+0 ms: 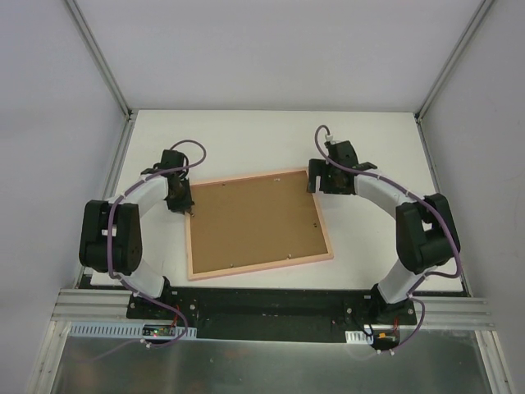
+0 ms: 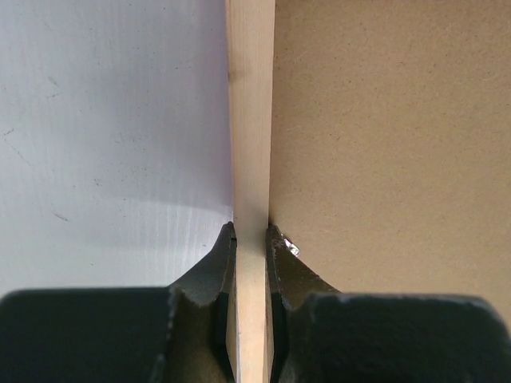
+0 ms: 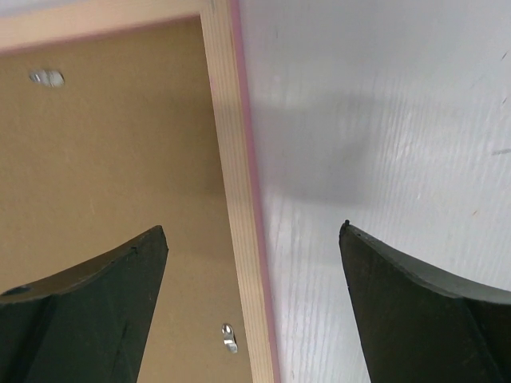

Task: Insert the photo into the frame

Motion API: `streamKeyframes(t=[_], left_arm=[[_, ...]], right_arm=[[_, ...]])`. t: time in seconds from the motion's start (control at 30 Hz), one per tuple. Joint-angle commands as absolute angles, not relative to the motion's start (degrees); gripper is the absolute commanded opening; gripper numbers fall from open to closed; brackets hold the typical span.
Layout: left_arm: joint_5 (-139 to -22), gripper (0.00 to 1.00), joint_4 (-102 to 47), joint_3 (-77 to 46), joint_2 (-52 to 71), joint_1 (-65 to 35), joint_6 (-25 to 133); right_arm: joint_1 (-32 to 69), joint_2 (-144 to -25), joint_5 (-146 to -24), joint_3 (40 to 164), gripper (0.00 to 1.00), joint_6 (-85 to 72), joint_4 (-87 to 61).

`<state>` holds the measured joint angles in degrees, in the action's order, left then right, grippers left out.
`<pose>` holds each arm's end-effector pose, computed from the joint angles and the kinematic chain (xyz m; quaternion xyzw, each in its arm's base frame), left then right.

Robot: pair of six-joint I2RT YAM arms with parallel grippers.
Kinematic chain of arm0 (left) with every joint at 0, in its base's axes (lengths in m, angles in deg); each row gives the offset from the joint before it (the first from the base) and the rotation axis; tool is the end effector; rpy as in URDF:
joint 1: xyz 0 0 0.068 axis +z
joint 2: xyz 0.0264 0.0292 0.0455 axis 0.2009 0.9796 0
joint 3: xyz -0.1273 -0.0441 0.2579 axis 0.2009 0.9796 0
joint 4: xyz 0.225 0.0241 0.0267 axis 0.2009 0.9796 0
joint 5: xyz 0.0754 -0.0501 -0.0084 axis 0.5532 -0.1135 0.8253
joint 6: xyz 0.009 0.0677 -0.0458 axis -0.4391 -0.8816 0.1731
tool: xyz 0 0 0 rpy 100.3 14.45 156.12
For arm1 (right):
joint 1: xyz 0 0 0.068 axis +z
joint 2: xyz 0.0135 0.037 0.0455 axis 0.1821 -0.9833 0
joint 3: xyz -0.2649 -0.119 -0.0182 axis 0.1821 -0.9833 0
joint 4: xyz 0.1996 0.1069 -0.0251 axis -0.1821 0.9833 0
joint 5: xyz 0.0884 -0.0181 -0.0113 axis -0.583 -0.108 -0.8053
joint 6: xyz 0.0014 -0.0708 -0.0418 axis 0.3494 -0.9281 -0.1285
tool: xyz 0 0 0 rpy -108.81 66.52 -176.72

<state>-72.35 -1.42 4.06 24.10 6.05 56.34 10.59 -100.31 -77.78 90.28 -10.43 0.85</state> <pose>0.2911 -0.0284 0.1905 -0.0718 0.9658 -0.0442 0.2454 0.3353 0.1297 0.2251 -0.1479 0.9194 0.0782 0.3561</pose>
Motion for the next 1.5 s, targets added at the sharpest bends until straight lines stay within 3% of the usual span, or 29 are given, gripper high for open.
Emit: streamKeyframes(t=[0.0, 0.27, 0.43, 0.53, 0.67, 1.03, 1.33, 1.47], left_arm=[[-73.54, 0.0, 1.05, -1.34, 25.76, 6.14, 56.31], [-74.95, 0.0, 4.83, -5.21, 28.67, 7.46, 57.45], [-75.31, 0.16, 4.74, -6.27, 28.49, 7.72, 58.51], [-76.71, 0.3, 4.66, -6.62, 28.06, 7.72, 58.69], [-77.68, 0.39, 4.3, -6.71, 27.0, 7.72, 58.95], [-72.68, 0.34, -0.26, 4.97, 15.32, 7.72, 71.86], [-67.93, 0.34, -3.34, 11.66, 9.16, 7.72, 76.09], [-68.01, 0.34, -3.78, 11.57, 10.39, 7.72, 76.35]], right_arm=[[12.09, -94.5, -79.24, 84.41, 0.9, -10.1, 1.09], [13.24, -89.74, -78.72, 76.75, 0.9, -9.4, -0.49], [13.5, -89.21, -79.77, 74.55, 0.91, -9.48, -1.37], [14.38, -88.43, -79.42, 74.02, 0.91, -9.83, -1.02], [15.52, -87.63, -78.36, 73.23, 0.91, -10.01, -0.84], [18.24, -88.42, -75.73, 72.44, 0.89, -10.01, -0.49], [20.09, -88.16, -72.65, 72.09, 0.74, -9.92, 1.62], [20.18, -86.41, -72.04, 71.47, 0.73, -10.71, 2.32]])
